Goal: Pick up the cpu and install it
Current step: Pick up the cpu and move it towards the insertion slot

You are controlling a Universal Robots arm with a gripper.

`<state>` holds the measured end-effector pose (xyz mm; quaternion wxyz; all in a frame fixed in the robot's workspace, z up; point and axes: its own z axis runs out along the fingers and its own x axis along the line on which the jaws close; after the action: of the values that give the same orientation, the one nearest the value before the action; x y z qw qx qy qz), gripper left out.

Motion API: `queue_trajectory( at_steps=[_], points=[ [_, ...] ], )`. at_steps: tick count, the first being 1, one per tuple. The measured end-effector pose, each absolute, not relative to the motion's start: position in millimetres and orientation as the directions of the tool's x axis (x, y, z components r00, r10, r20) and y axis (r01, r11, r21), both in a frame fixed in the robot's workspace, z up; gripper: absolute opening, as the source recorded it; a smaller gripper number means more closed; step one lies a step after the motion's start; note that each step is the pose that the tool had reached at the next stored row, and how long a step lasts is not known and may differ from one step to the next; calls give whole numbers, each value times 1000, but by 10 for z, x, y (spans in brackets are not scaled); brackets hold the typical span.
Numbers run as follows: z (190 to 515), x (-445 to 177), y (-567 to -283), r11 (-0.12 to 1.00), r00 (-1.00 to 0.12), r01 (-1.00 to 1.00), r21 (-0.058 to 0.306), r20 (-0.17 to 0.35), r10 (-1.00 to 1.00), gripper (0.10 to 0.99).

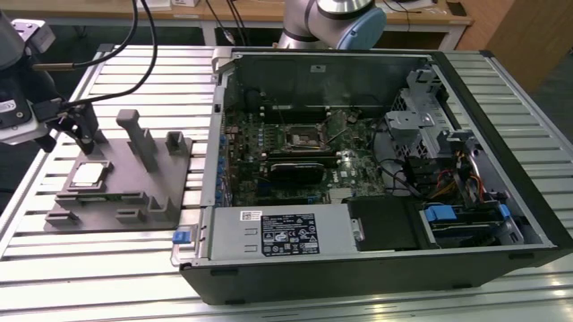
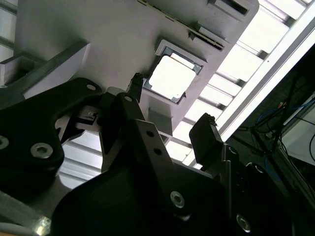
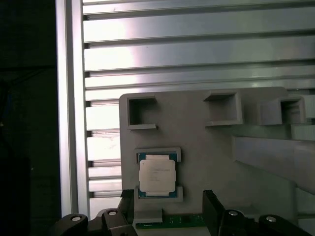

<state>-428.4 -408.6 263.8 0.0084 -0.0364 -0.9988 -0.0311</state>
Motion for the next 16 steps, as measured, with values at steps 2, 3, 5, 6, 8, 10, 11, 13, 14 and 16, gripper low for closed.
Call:
queue_trajectory(
  at_steps=[2,3,5,6,8,10,11,13,14,16],
  points=[
    [2630,-4284,-4086,995,-997,73,62,19,72,659],
    [2625,-4284,-4086,995,-997,73,62,19,72,659],
    [2618,-4284,-4086,995,-997,73,62,19,72,659],
    [2614,-4285,-4086,995,-997,73,63,19,72,659],
    [2603,-4284,-4087,995,-997,73,65,19,72,659],
    [2593,-4284,-4087,995,-997,73,67,20,72,659],
    [2589,-4285,-4086,995,-997,73,67,20,72,659],
    [2581,-4284,-4087,995,-997,73,68,20,72,659],
    [2577,-4284,-4087,995,-997,73,68,20,72,659],
    [2560,-4284,-4087,995,-997,73,68,19,72,659]
  ],
)
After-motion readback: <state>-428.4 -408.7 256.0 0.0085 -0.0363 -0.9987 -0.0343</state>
